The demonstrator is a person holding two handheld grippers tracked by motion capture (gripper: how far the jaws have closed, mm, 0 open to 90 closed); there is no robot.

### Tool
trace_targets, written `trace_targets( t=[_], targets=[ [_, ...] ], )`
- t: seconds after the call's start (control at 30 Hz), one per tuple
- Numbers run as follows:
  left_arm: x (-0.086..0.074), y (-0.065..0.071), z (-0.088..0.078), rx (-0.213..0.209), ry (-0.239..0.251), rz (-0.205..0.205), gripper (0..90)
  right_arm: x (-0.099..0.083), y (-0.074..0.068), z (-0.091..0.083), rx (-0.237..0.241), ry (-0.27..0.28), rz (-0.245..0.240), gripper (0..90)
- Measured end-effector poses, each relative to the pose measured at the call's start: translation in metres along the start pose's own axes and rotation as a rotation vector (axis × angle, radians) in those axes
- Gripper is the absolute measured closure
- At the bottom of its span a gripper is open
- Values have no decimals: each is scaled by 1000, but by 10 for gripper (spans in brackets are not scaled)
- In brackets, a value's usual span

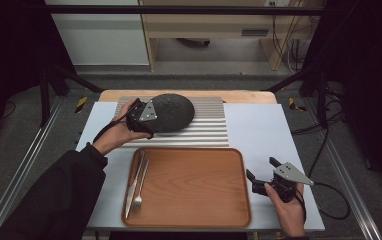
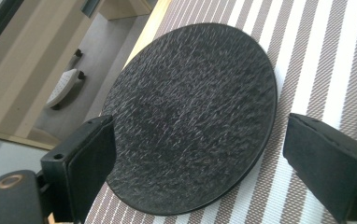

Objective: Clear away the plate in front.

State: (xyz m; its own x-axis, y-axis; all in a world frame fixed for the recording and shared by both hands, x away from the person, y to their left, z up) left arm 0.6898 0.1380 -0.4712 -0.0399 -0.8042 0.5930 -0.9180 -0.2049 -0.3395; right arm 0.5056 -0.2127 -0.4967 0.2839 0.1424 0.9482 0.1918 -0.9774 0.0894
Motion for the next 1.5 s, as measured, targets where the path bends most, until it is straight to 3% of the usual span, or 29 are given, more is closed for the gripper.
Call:
trace_targets(
  t=[0.2,0.33,0.5,1.5],
  targets=[
    [-4,-1,8,32,-25,35,120,-1,-1,1,-2,-2,-6,63],
    [-7,-1,15,32,-39,40,124,0,0,0,-4,1,-3,62],
    [-11,1,19,35,-74,79,132,-2,2,1,-10,-3,-4,62],
    [-14,0,20,48,-96,99,143,-2,5,1,-17,-2,0,61]
  ],
)
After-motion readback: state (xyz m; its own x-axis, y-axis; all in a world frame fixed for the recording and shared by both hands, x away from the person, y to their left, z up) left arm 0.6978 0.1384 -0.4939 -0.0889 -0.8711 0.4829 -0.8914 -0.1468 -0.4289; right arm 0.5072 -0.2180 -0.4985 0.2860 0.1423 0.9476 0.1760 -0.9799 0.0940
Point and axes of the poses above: each handheld gripper's, and its own axes: z roughly forward along the jaws, x roughly out of its top, y roughly to its right, the point moved 10 cm from there along z, roughly forward along the jaws, and after that the axes turned 15 degrees about -x, right-handed, at the moved point
